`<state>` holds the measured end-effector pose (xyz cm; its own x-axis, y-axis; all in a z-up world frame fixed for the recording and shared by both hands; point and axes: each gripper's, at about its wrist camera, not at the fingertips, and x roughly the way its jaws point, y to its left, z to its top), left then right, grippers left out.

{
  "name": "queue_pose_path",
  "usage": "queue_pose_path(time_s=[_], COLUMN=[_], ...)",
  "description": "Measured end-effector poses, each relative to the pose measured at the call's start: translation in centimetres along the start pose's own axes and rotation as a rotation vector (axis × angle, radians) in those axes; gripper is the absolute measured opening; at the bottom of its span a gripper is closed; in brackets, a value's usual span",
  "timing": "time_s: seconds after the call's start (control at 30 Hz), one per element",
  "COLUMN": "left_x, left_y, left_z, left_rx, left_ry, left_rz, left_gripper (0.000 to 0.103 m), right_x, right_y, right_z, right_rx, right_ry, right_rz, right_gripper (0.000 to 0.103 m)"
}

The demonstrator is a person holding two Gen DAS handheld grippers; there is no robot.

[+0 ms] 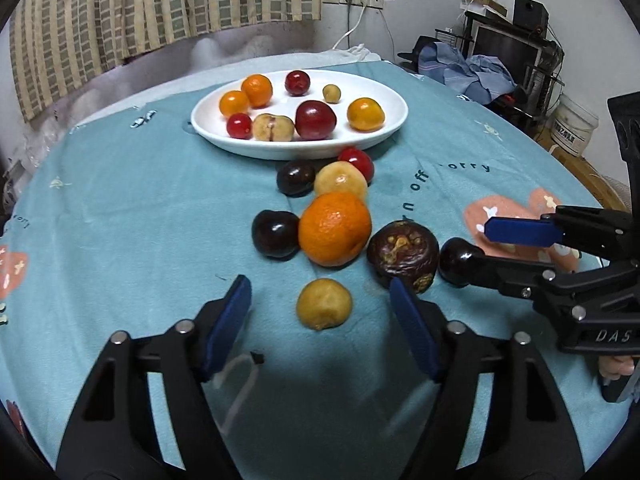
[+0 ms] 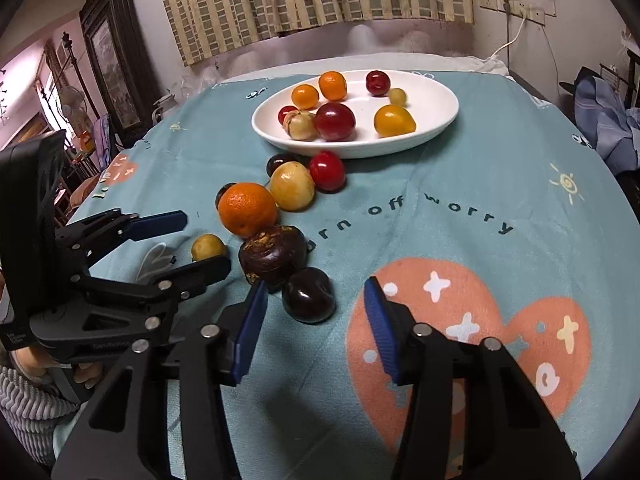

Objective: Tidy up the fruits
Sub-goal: 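Grasp a small yellow lime with the left gripper while the right gripper grasps a dark plum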

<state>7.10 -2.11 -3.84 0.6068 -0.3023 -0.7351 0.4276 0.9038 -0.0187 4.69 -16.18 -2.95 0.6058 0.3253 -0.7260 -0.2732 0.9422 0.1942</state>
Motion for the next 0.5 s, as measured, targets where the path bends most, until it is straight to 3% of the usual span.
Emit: queue_pose_path(time_s=[0.13, 0.2, 0.27, 0.33, 0.5], left_x=[0.7, 1.3, 1.3, 1.2, 0.4], left_y=[0.1, 0.3, 0.5, 0.3, 1.8], left_z=[0.3, 0.3, 0.2, 0.1, 0.0], left_rx=[-0.009, -0.021, -0.024, -0.016, -0.054], left_ry=[0.025, 0.052, 0.058, 0.055, 0.028], left_rz=[-0.039, -0.052, -0.054, -0.043, 0.007], left_gripper=[0.059, 0.043, 0.042, 0.029, 0.029], right_x=[-0.1, 0.0, 0.0, -0.1, 0.0], right_y=[-0.2, -0.4, -0.4, -0.4, -0.1], right_z=[-0.2, -0.2, -0.2, -0.2, -0.2], right_rx=[0.009, 0.014, 0.013, 0.013, -0.004], right_ry=[-0.01, -0.005, -0.004, -0.008, -0.004], right_rz=[-0.02, -0.021, -0.02, -0.02, -0.018], right_gripper=[0.049, 0.049, 0.049, 0.049, 0.049])
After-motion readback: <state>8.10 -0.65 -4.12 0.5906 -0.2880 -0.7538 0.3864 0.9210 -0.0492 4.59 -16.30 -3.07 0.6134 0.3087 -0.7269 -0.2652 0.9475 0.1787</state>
